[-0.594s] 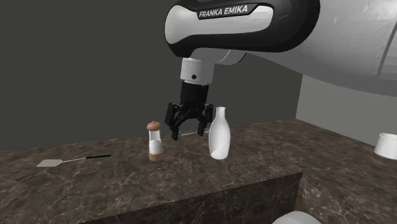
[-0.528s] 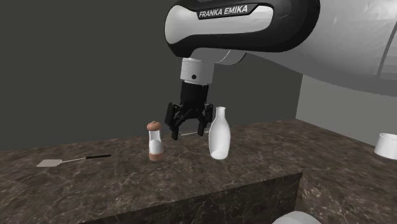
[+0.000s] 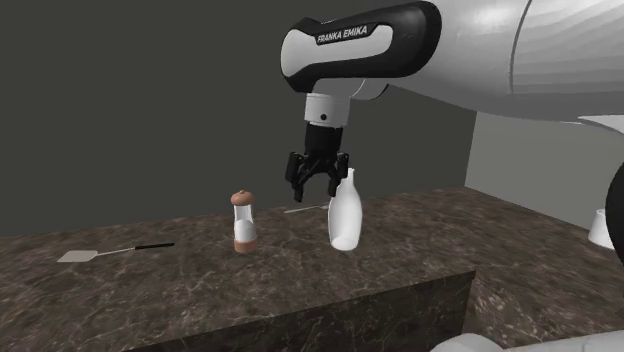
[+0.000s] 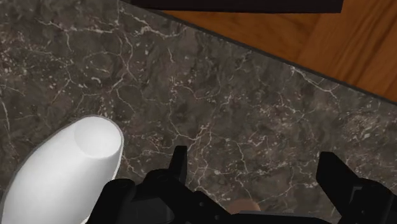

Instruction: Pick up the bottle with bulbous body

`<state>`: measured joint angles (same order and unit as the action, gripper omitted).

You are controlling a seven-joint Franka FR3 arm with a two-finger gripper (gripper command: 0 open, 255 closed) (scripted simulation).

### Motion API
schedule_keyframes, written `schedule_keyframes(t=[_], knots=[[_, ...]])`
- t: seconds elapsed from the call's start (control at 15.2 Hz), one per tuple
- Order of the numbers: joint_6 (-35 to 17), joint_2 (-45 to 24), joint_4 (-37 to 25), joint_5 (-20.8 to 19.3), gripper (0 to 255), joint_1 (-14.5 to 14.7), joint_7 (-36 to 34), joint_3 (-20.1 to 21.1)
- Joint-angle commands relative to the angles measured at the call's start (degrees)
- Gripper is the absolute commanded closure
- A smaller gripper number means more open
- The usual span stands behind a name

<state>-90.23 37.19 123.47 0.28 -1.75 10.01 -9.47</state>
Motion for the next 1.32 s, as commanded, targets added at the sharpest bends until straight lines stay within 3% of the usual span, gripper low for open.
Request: schedule_keyframes(t=[0.0,0.53,0.99,1.25], knots=[[-0.80,-2.69,-2.22,-1.20,0,-0.55,1.75,-1.70],[-2.97,-14.66,-13.61,-3.62,0,-2.14,8.58,-8.35],[-3.26,-26.05,-25.95,-2.50,0,-3.60,14.73,-13.86],[-6.46,-25.09,-21.86,-2.87,0,-3.70,14.52,-13.75]])
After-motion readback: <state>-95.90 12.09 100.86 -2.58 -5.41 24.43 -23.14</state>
